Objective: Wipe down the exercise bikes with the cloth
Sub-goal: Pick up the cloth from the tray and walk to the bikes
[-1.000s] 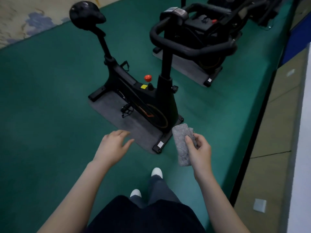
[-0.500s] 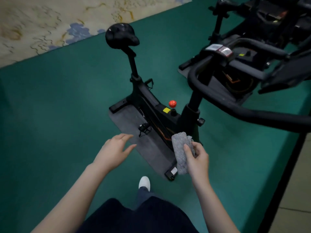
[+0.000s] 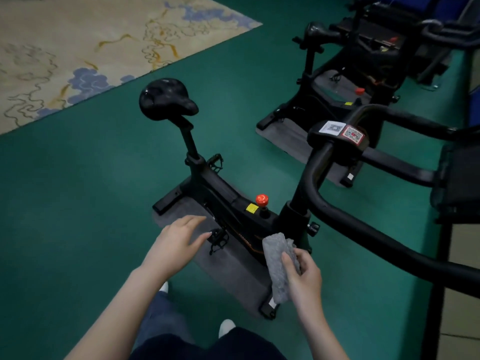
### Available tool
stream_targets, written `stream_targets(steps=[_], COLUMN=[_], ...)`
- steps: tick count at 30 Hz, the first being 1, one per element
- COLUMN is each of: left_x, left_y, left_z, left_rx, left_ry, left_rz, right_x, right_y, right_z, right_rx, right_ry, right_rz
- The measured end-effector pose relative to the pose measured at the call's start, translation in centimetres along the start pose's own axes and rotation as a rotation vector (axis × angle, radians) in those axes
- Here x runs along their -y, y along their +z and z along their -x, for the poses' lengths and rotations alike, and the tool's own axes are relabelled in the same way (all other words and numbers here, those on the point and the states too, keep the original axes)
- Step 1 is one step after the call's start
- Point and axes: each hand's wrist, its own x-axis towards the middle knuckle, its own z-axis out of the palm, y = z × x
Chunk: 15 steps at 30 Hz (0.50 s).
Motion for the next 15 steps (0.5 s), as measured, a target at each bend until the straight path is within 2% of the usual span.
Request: stream_targets(steps=[5,9,15], left_x=[3.9,6.4,6.3], left_y=[-3.1,-6.3,-8.9], left_z=[-5.2,-9.2,-13.3], left_rx=[0.075,0.142,0.214], left_ry=[0.148,0.347,0.632], left_rz=[-0.026,-0.061,-0.052], right_x=[2.4,4.5,6.8], right_y=[5.3,10.1,14.2], right_z=[-0.2,1.2,4.3], right_rx=[-0.155,-0.346,-0.63], right_ry=[-0.002,0.041,0.099], right_rz=[-0.041,-0.103,-0.193])
